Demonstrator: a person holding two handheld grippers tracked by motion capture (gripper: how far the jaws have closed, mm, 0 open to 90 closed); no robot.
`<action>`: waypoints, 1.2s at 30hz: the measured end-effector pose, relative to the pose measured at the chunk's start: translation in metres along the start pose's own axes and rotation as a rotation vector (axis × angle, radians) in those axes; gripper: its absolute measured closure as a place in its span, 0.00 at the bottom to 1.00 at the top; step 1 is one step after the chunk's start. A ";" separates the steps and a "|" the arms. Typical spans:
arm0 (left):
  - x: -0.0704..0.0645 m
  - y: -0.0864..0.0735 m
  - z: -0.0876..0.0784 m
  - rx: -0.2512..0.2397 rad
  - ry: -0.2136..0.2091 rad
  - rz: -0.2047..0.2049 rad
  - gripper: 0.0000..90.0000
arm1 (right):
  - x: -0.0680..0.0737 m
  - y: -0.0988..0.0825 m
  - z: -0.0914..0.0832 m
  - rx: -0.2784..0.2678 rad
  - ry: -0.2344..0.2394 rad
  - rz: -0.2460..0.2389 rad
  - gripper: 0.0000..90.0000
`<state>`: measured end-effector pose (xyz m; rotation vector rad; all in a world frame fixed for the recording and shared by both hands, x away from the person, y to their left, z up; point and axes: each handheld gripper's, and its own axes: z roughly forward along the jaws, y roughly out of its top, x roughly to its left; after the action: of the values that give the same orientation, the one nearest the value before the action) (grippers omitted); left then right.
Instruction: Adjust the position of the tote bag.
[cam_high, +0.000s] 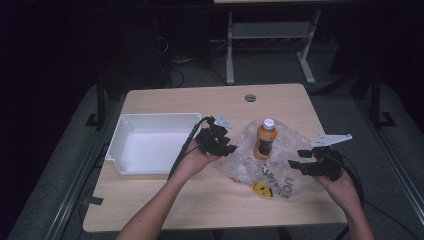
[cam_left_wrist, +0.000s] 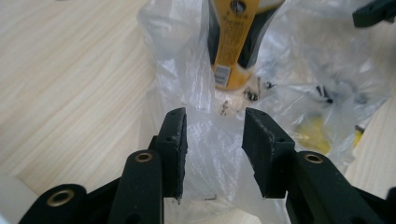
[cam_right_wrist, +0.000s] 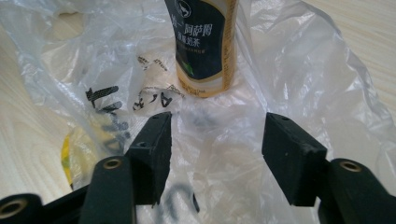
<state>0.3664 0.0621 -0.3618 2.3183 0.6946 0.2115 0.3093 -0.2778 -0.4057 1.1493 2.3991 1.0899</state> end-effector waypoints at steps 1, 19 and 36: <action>0.000 0.001 -0.002 0.003 0.006 0.006 0.65 | 0.000 -0.001 -0.001 0.000 0.001 0.009 0.45; -0.002 0.021 -0.024 -0.032 -0.003 0.033 0.60 | 0.005 -0.020 -0.014 -0.011 -0.003 0.026 0.37; -0.010 0.052 -0.002 -0.023 -0.069 0.078 0.46 | 0.004 -0.020 -0.014 -0.023 0.019 0.037 0.31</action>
<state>0.3798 0.0259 -0.3254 2.3218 0.5658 0.1736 0.2880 -0.2901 -0.4101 1.1850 2.3821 1.1423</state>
